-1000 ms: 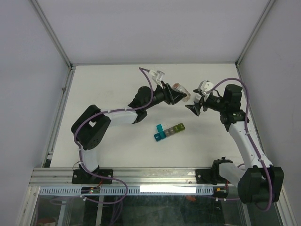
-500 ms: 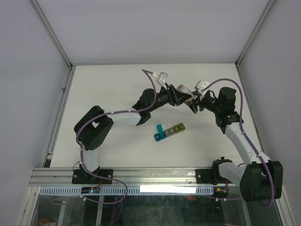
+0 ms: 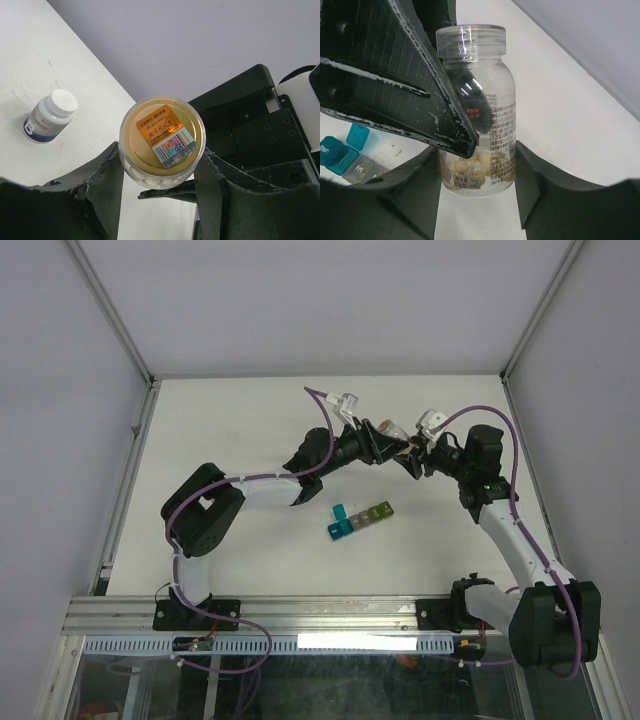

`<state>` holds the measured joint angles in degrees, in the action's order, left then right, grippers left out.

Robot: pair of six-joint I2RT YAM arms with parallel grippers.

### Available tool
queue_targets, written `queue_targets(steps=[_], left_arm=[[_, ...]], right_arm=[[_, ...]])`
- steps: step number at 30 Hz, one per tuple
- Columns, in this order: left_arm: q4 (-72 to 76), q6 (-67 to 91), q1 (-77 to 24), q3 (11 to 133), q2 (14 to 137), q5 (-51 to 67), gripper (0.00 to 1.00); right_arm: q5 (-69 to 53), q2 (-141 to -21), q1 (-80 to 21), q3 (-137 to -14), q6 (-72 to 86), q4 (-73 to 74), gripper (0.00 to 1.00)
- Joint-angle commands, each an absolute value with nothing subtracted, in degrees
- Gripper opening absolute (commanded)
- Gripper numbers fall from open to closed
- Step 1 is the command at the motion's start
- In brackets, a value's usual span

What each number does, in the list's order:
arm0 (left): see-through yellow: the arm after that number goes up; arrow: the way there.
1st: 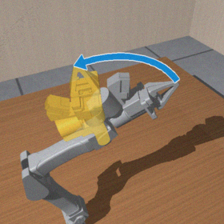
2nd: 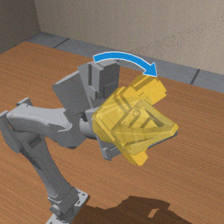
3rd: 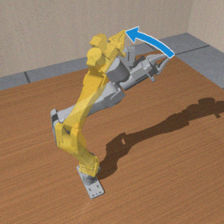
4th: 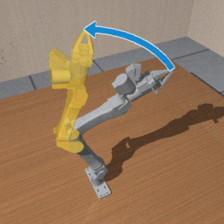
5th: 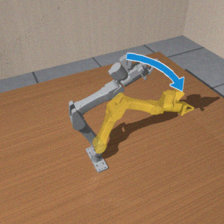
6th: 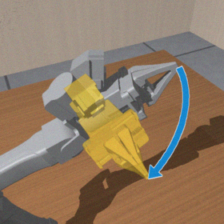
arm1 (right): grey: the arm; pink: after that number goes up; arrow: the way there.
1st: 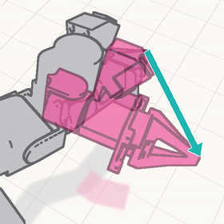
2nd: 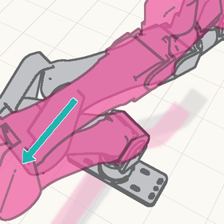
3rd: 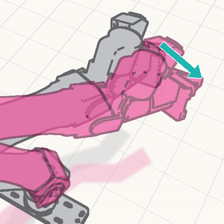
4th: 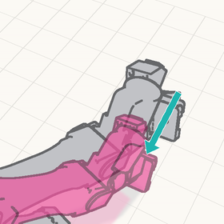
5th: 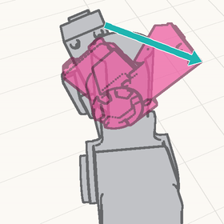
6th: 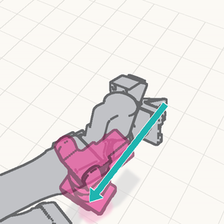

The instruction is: Sort the pills into containers

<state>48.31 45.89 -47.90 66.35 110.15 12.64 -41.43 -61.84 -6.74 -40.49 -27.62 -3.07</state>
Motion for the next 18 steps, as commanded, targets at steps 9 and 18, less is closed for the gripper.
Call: queue_targets(steps=[9,18], left_arm=[[55.3,46.7,-45.2,63.4,106.1,17.2,0.70],[53.5,45.8,-45.1,64.1,106.1,17.4,0.57]], right_arm=[[-47.4,-60.6,-5.5,-42.8,-31.7,1.2,0.12],[-47.1,-60.3,-5.4,-42.9,-34.5,3.5,0.12]])
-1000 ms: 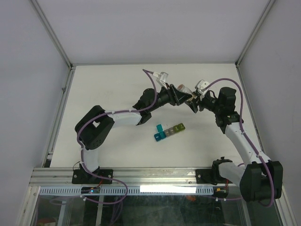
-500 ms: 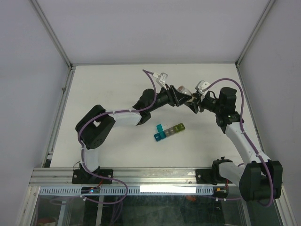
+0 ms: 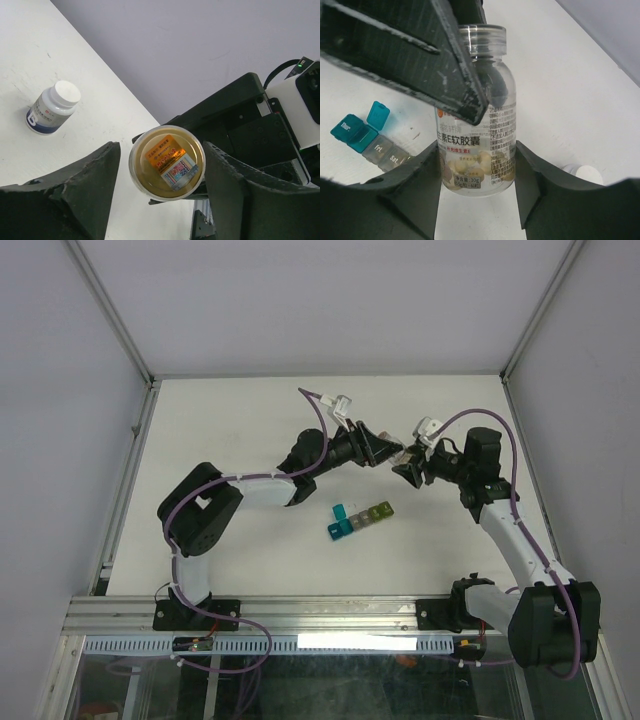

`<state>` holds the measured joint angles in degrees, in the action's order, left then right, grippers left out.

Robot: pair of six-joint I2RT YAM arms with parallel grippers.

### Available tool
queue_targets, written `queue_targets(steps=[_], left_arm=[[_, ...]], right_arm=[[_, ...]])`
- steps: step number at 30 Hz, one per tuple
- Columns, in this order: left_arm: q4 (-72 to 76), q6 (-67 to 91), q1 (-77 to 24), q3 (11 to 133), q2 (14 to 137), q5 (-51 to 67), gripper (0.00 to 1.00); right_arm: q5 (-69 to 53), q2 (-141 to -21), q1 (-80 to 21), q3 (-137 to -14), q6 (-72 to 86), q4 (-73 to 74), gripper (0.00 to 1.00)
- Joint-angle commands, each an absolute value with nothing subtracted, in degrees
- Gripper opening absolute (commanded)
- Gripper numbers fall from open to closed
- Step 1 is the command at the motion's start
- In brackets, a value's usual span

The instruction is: Sort the pills into containers

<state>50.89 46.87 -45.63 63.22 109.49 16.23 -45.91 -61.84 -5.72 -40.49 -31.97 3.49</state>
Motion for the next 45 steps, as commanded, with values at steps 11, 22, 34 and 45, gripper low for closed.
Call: queue_targets(steps=[11,22,34,45], left_arm=[[55.9,49.4,-45.2,65.1,108.2,20.8,0.01],[56.1,50.6,-46.1,66.4,109.7,21.6,0.00],[55.4,50.8,-46.4,67.6,110.7,22.6,0.04],[74.1,43.5,-40.4,54.2,102.5,25.7,0.99]], right_arm=[[-48.9,-60.1,-4.9,-42.6,-29.7,0.9,0.69],[-47.2,-61.5,-5.5,-41.3,-24.4,-5.0,0.73],[-47.1,-62.5,-6.5,-42.0,-25.6,-3.6,0.37],[-55.3,-63.0,-3.9,-44.2,-31.5,6.8,0.03]])
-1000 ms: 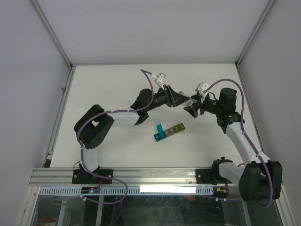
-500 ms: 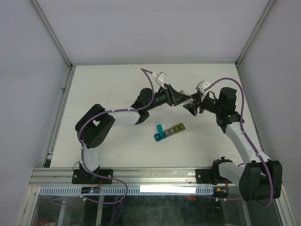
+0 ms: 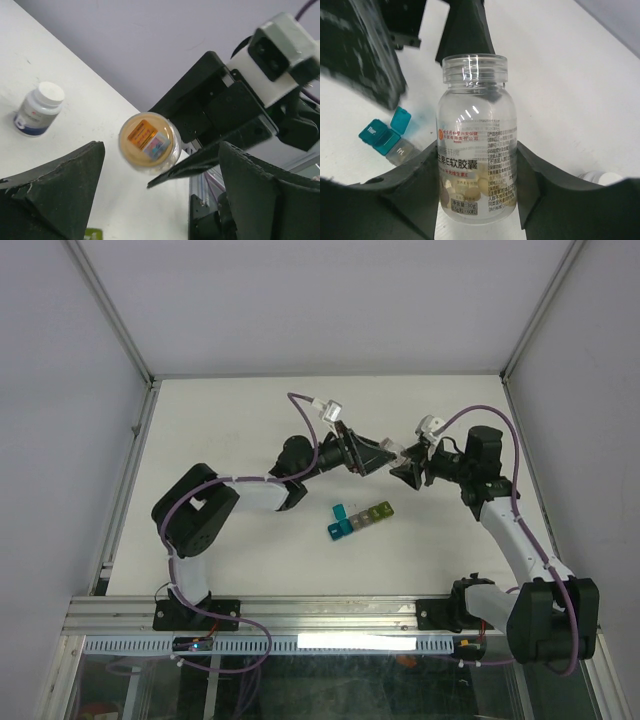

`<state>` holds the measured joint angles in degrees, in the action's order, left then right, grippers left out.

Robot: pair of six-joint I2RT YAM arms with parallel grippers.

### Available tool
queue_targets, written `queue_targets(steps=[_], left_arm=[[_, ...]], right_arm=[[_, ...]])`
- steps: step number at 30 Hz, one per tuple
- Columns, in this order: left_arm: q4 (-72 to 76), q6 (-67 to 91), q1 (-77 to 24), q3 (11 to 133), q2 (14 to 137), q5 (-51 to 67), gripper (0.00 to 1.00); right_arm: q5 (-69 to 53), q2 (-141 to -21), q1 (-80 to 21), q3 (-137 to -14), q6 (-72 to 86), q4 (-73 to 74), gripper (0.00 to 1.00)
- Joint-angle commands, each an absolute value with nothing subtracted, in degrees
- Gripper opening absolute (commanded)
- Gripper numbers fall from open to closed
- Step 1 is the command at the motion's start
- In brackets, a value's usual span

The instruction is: Sort the pills into containers

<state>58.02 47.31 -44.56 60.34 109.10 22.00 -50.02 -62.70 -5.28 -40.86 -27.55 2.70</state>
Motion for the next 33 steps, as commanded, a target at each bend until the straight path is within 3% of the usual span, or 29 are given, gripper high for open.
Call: queue_targets(steps=[1,8,13,20,27,33], left_arm=[[77.1,42.9,-38.8,52.3,101.5,27.8,0.99],[82.5,40.4,-28.9,52.6,102.8,52.4,0.99],[96.0,39.4,-28.9,50.7,105.7,60.0,0.92],[93.5,19.3,-33.9,44.4,101.6,61.0,0.93],[73.6,-6.1,-39.5,43.1,97.3,51.5,0.93],[67.5,-9.5,-41.6,44.5,97.4,49.1,0.90]], right_arm=[[-55.9,-63.1,-3.5,-44.5,-31.9,7.9,0.02],[-65.2,-64.0,-1.5,-46.4,-38.5,16.3,0.00],[-69.2,-63.8,-1.5,-45.5,-42.6,18.8,0.00],[-73.1,-64.6,-2.4,-46.4,-51.7,26.9,0.00],[-71.2,-65.9,-5.7,-47.0,-59.0,32.1,0.00],[-70.9,-66.2,-6.7,-47.5,-62.3,34.9,0.00]])
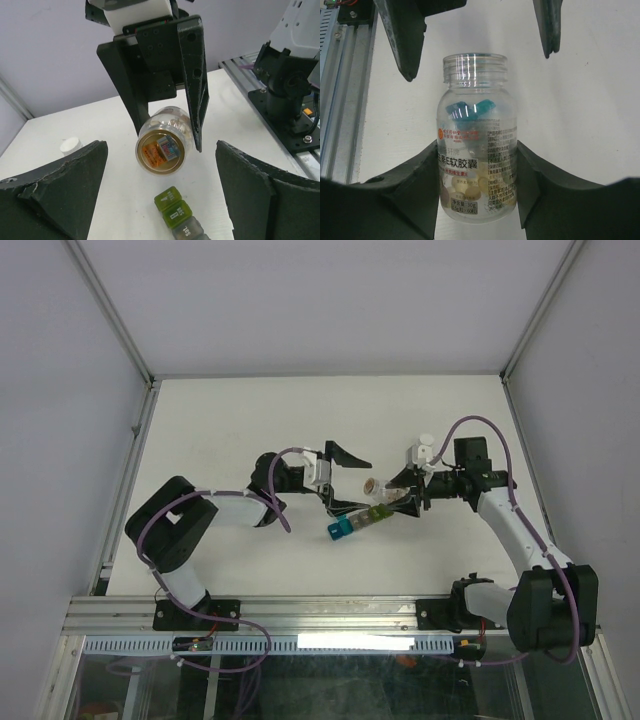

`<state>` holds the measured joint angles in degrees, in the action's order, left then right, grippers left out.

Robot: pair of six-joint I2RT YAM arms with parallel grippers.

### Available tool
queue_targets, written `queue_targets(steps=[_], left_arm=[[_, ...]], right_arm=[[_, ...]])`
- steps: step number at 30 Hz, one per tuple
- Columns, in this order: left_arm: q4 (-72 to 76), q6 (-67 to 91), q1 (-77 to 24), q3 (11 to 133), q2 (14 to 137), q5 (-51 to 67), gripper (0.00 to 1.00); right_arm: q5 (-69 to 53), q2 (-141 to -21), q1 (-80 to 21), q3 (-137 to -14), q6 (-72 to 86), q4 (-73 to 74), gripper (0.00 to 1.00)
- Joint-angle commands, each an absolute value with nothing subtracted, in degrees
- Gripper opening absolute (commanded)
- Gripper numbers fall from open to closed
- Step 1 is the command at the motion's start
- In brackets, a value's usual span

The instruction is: Sort the pills into containers

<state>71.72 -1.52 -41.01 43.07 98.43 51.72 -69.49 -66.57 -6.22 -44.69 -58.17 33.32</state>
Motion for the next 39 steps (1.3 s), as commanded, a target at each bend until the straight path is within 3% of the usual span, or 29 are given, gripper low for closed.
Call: queue_targets(steps=[1,9,29,31,37,39], left_arm=[[67.1,-9.4,-41.6,44.9,97.6,49.6,0.88],[65.0,-7.9,-41.6,46.8,98.3,54.4,0.65],[61.3,-6.1,-41.8,50.1,100.3,59.7,0.47],[61.1,-5.8,-41.8,50.4,100.4,60.0,0.40],[62.8,-1.7,-41.8,50.9,100.3,58.6,0.00],[63.1,1.5,-41.7,51.1,100.2,55.5,0.00]], right_arm=[[-70.8,-66.1,-6.8,-47.5,-62.4,35.0,0.00],[-70.0,-66.1,-7.4,-47.5,-63.2,35.4,0.00],[-69.4,-66.2,-7.7,-47.7,-63.3,35.8,0.00],[-69.3,-66.2,-7.8,-47.7,-63.2,35.7,0.00],[-68.3,-66.1,-7.7,-47.8,-62.6,35.3,0.00],[-67.3,-65.5,-7.7,-47.9,-61.0,34.2,0.00]])
